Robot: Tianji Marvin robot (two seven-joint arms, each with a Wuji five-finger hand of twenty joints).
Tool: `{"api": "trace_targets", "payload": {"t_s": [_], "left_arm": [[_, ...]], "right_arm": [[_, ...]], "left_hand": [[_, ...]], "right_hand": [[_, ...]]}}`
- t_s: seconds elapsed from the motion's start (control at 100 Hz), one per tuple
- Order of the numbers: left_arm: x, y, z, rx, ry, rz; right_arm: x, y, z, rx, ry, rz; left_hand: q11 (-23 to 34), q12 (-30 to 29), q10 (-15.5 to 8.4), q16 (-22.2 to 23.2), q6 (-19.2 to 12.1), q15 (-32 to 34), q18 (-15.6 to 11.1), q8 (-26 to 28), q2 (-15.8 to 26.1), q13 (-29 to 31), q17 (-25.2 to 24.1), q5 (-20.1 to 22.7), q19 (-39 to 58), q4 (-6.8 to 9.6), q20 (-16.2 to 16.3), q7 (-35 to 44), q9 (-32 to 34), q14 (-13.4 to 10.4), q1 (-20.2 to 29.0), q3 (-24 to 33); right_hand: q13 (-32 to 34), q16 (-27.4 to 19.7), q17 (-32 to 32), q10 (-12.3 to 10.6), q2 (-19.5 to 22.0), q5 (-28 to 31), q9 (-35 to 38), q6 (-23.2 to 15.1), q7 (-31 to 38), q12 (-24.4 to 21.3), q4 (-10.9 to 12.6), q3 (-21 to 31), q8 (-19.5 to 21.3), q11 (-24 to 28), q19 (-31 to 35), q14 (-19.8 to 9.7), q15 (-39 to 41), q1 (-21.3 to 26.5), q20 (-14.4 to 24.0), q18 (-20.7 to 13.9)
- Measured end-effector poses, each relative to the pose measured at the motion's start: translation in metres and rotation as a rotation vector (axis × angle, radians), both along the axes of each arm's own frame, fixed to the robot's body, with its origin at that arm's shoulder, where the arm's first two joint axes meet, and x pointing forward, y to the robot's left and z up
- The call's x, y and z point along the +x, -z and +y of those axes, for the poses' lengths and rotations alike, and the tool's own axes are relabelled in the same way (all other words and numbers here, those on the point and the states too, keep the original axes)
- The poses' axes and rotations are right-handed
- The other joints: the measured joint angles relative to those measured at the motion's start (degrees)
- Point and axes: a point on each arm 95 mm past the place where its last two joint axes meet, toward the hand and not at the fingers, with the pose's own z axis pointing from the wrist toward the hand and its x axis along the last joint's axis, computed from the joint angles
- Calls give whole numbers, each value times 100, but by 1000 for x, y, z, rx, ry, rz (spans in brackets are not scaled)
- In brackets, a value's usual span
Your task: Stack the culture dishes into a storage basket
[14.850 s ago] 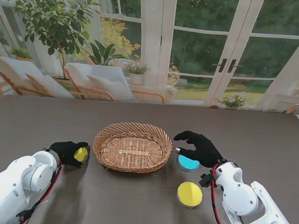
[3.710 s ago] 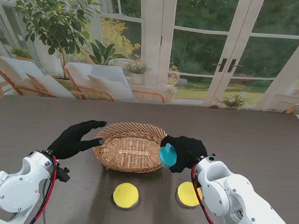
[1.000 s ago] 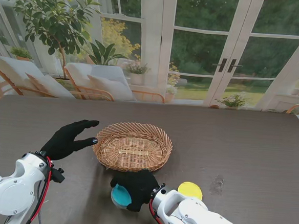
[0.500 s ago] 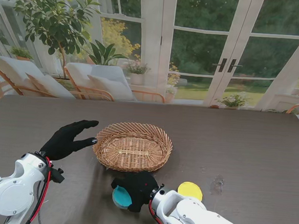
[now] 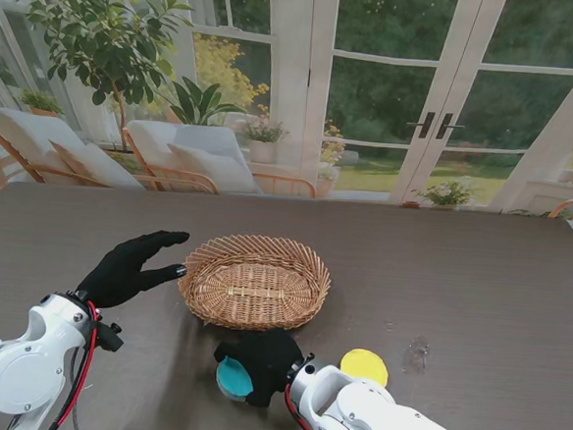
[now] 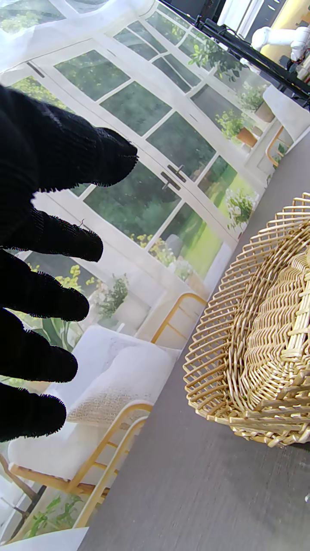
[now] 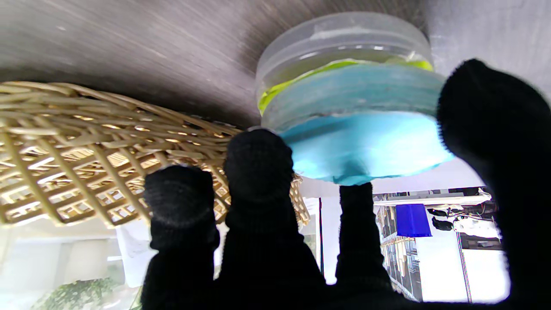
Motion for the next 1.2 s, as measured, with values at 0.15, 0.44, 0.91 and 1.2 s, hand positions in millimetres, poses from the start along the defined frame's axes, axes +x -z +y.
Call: {"api": "trace_targets", "payload": {"t_s": [0.15, 0.44, 0.91, 1.2], "left_arm": [[0, 0, 0, 0, 3, 3], [0, 0, 0, -1, 4, 4], [0, 0, -1, -1, 6, 5], [0, 0, -1, -2, 7, 6]], "right_arm": [[0, 1, 1, 1, 3, -7], [0, 3, 2, -12, 14, -11], [0, 3, 1, -24, 28, -17], [0, 4, 1, -25, 27, -17]], "left_hand": [[0, 0, 0, 0, 0, 0, 0, 0, 0, 0, 0, 1, 0, 0, 0, 0, 0, 1, 0, 0], [0, 0, 1, 0, 0, 0, 0, 0, 0, 0, 0, 1, 0, 0, 0, 0, 1, 1, 0, 0], [0, 0, 1, 0, 0, 0, 0, 0, 0, 4, 3, 1, 0, 0, 12, 0, 1, 3, 0, 0], [0, 0, 1, 0, 0, 0, 0, 0, 0, 10, 5, 1, 0, 0, 22, 0, 1, 4, 0, 0]], "right_hand": [[0, -20, 0, -10, 0, 0, -9, 0, -1, 1, 0, 0, 0, 27, 0, -5, 9, 0, -3, -1], [-4, -44, 0, -71, 0, 0, -183, 0, -1, 23, 0, 0, 0, 115, 0, -67, 11, -2, -5, -6], [-63, -79, -8, -276, 9, 4, -514, 23, -1, 77, 2, 2, 0, 122, 0, -111, 43, -202, -9, -79], [-64, -134, -9, -279, 11, 9, -587, 23, 22, 78, 3, 3, 1, 133, 0, -139, 43, -281, -16, -81]]}}
